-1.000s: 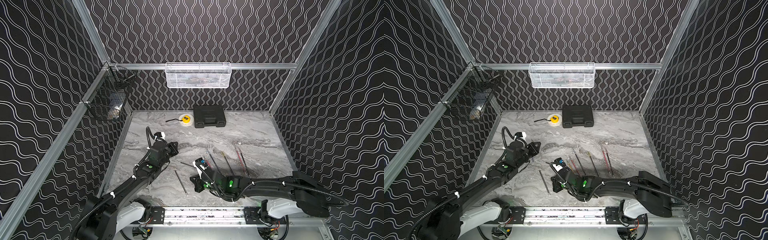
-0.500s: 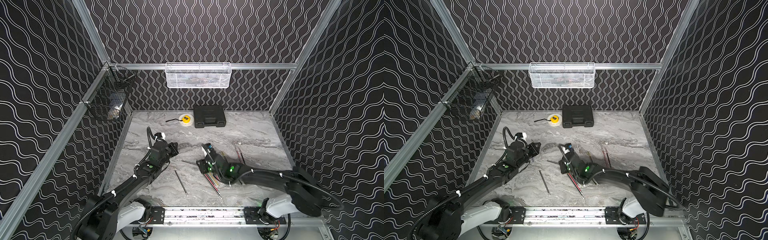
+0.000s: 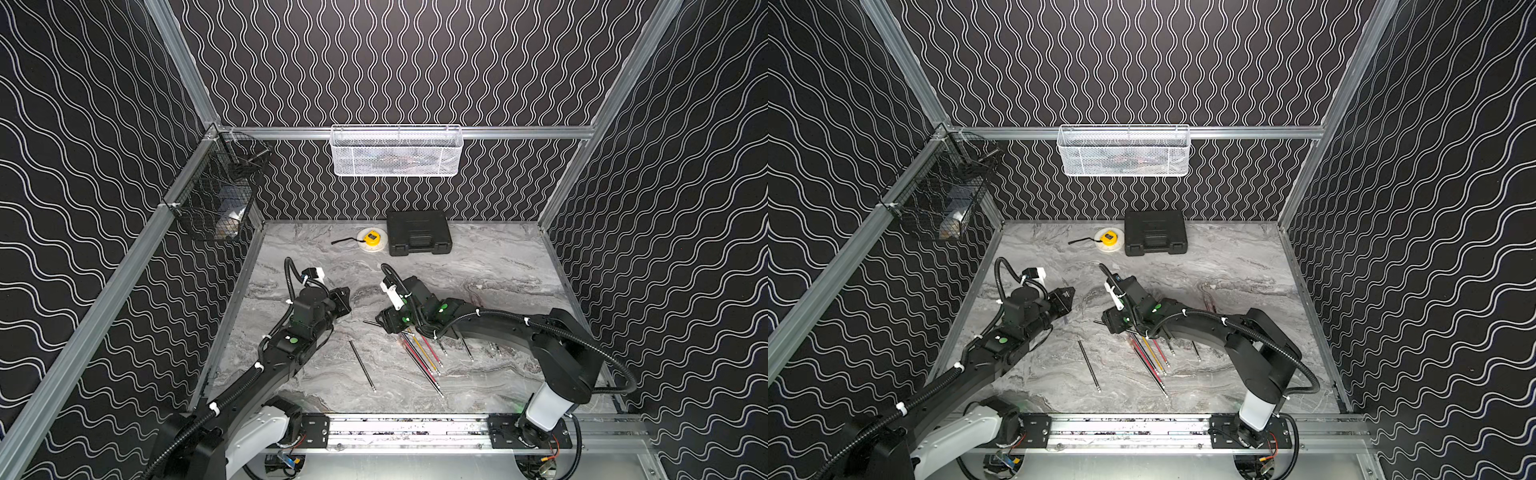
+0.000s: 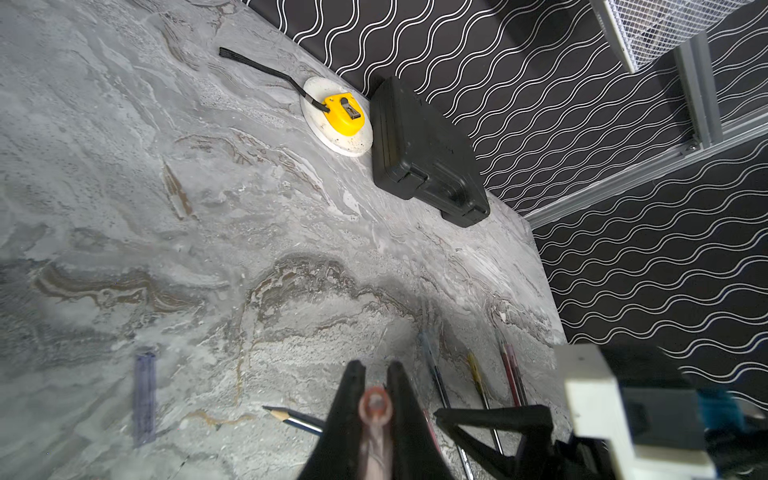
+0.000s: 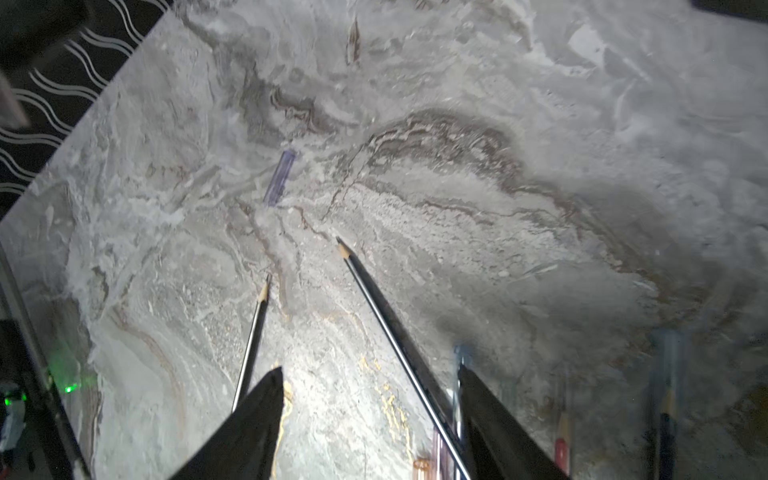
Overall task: Remove the protective cover of the pencils
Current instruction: Pick up the pencil from the center of the board.
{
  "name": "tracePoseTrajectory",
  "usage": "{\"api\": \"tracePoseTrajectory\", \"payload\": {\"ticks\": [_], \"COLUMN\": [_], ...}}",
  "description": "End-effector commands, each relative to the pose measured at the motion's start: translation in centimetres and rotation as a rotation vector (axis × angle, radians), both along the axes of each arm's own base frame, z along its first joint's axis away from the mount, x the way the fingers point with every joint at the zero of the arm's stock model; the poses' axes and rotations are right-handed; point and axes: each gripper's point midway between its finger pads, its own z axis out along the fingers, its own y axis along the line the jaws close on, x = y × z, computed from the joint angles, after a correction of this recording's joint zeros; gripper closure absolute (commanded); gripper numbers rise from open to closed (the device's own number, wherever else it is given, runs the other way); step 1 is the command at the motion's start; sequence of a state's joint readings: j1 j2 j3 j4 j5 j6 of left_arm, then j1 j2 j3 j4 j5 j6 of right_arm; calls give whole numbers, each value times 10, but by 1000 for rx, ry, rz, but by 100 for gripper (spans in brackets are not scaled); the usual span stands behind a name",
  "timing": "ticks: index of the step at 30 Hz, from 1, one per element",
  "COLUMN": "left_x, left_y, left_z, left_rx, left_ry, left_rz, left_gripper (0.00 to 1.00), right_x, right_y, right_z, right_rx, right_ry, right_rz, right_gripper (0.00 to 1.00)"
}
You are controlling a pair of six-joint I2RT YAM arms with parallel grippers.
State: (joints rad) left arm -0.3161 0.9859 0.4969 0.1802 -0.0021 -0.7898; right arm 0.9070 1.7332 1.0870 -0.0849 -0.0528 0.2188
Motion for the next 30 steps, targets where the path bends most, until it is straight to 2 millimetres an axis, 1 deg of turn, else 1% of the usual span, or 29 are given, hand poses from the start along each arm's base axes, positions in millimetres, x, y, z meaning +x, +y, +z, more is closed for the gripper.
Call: {"api": "tracePoseTrajectory", "payload": {"ticks": [1,3,4,5,7,10,13,20,27,30], "left_x": [-1,-2,-2,-2,-3,-3,-3,-2,0,0], "left_y": [1,1,1,1,2,2,3,3,2,2], "left_z": [0,-1,-1,-1,-1,0,-1,-3,-3,-2], "left_rx": [0,-6,-9,-10,-16,-17,-15,-22,-36,-37], "left_ry": [-6,-5,-5,-6,-6,-10,-8,-6,-6,-8], "left_rz": [-5,-7,-9,-10,-8,-5,-4,-2,-8,-6], "left_gripper": [90,90,90,90,90,90,90,90,90,89], "right_x": [-16,-17,-19,-12,-9,-9,-6,-5,-3,-2], "right_y": [4,3,-1,4,3,4,4,5,4,4], "right_z": [-15,-26,-38,-32,-42,-52,-57,-67,-78,-77], "right_rx": [-55,-93,-129,-129,-173,-198,-221,-279,-350,-353], "right_ry": [32,47,63,49,59,77,83,76,66,62], "right_rz": [114,129,133,131,126,133,130,121,108,103], "right_gripper": [32,32,32,32,32,32,33,45,51,53]}}
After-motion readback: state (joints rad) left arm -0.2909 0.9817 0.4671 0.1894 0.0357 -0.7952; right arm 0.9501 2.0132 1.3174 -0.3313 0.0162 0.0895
